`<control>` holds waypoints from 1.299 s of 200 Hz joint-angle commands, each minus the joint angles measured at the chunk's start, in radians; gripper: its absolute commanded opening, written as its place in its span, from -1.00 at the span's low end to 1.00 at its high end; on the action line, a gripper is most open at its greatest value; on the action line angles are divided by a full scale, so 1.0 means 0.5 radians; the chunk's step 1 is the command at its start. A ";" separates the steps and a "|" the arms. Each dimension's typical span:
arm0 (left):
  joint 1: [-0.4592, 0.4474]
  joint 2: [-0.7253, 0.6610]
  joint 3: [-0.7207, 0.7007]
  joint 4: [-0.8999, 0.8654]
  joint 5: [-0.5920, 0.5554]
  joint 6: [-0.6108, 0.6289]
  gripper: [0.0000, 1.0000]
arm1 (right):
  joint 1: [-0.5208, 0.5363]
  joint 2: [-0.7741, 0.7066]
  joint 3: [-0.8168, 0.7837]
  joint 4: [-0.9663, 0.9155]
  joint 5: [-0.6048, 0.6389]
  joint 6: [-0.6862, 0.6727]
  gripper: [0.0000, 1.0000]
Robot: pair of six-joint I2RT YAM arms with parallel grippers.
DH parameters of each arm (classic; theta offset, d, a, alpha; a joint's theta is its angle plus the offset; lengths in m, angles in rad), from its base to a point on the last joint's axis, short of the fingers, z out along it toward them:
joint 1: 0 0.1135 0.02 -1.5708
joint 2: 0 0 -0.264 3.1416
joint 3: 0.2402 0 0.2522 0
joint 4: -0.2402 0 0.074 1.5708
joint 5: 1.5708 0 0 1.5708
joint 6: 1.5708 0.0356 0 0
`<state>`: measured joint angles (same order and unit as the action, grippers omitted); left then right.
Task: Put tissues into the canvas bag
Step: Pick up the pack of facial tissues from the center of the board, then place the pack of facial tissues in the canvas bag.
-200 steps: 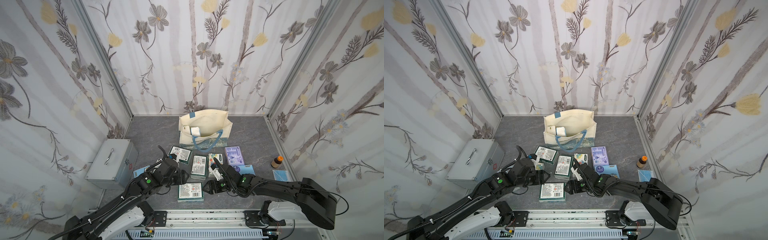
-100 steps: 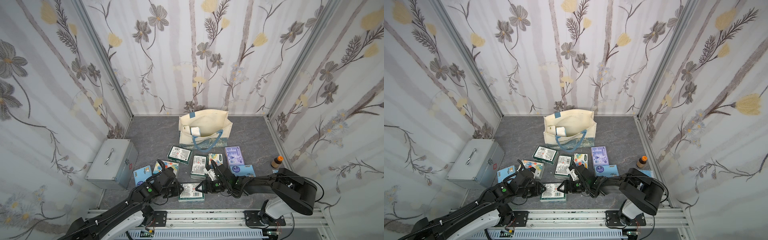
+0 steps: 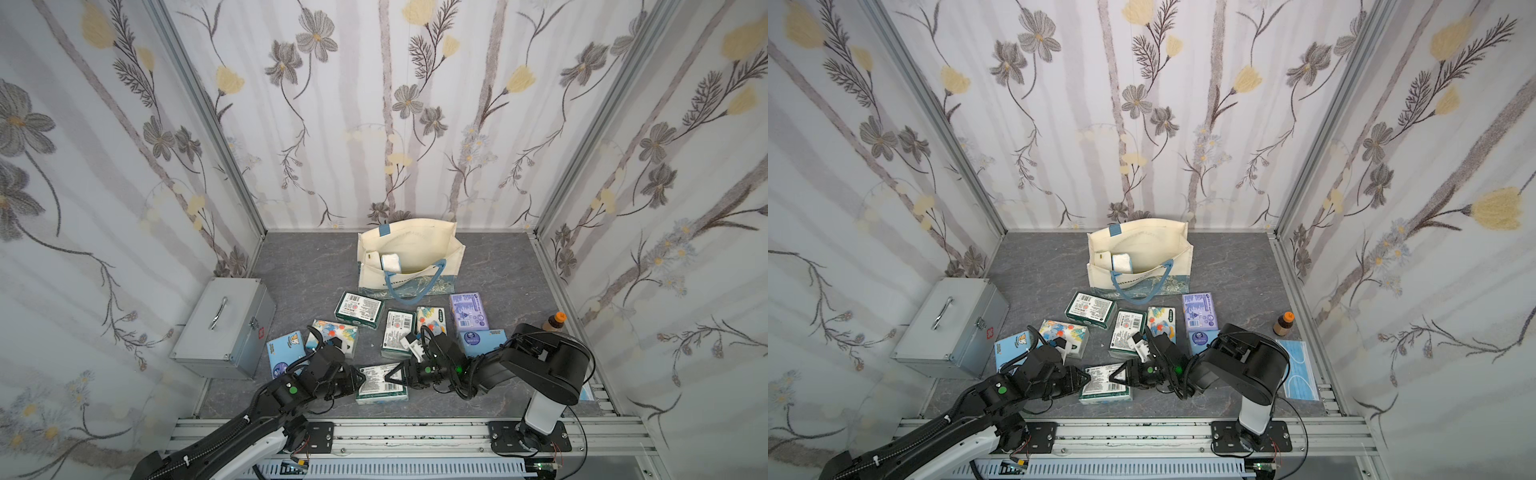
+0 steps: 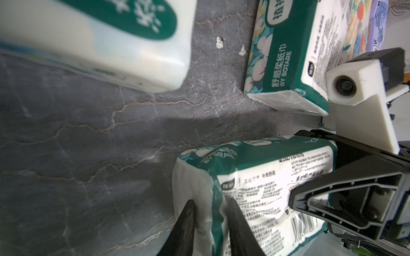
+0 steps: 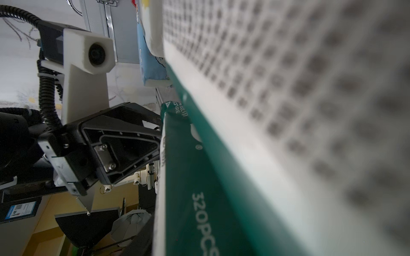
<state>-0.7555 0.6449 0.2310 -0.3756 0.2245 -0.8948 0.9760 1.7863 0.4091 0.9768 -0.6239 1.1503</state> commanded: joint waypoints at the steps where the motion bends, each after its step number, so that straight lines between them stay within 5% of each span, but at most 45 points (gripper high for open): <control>1: 0.013 -0.019 0.030 -0.163 -0.026 -0.018 -0.32 | 0.006 0.030 -0.014 0.211 -0.053 0.144 -0.02; 48: 0.103 0.041 0.345 -0.254 0.044 0.082 0.04 | -0.053 -0.408 0.089 -0.384 -0.079 -0.013 -0.15; 87: 0.334 0.276 0.820 -0.379 0.143 0.358 0.07 | -0.283 -1.124 0.707 -2.298 0.179 -0.795 -0.09; 115: 0.511 0.558 1.290 -0.561 0.066 0.664 0.06 | -0.783 -1.257 1.273 -2.962 0.147 -1.094 -0.21; 137: 0.604 0.848 1.669 -0.636 0.021 0.856 0.08 | -1.046 -1.077 1.924 -3.438 0.272 -1.397 -0.25; 174: 0.704 1.393 2.303 -0.688 -0.036 1.079 0.22 | -1.117 -0.553 2.813 -3.875 0.680 -1.759 -0.25; 227: 0.746 2.189 3.161 -0.934 -0.237 1.298 0.22 | -1.104 0.166 3.521 -4.073 1.036 -1.936 -0.28; 260: 0.783 2.414 3.322 -0.958 -0.104 1.279 0.17 | -1.057 0.541 3.962 -4.264 1.144 -1.991 -0.28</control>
<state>-0.3733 1.8130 1.8618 -0.8036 0.1421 -0.2790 0.4282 1.9686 2.2784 -1.0626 -0.1314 0.2085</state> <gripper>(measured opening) 0.593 0.362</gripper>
